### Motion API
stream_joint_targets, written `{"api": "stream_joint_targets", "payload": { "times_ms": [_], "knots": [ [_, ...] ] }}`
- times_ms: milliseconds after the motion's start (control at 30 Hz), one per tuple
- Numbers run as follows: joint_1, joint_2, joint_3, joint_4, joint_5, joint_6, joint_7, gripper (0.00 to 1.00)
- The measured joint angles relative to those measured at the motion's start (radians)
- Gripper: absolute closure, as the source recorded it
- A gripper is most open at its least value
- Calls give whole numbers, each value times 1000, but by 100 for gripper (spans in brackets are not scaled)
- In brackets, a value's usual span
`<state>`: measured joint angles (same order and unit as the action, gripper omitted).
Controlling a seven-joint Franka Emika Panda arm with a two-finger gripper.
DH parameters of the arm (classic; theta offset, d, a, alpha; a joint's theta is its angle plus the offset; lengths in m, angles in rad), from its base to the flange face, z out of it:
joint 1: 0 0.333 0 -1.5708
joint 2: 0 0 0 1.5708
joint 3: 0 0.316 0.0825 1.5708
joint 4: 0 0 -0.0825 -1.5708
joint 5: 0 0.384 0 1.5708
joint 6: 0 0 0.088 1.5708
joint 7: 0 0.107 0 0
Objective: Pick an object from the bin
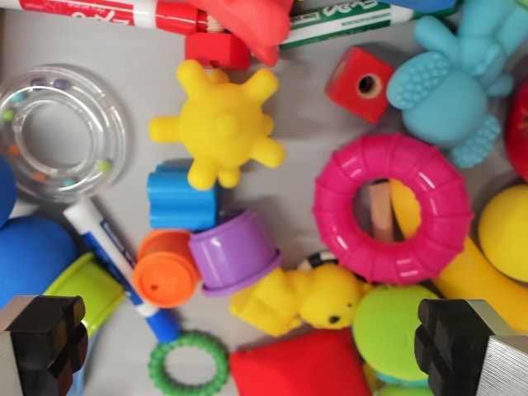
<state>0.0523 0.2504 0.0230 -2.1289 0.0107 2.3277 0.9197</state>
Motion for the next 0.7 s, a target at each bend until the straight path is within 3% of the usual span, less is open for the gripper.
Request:
{"api": "stream_joint_targets", "payload": {
  "times_ms": [700],
  "knots": [
    [69,142,0,-50,-16,234,91,0]
  ]
}}
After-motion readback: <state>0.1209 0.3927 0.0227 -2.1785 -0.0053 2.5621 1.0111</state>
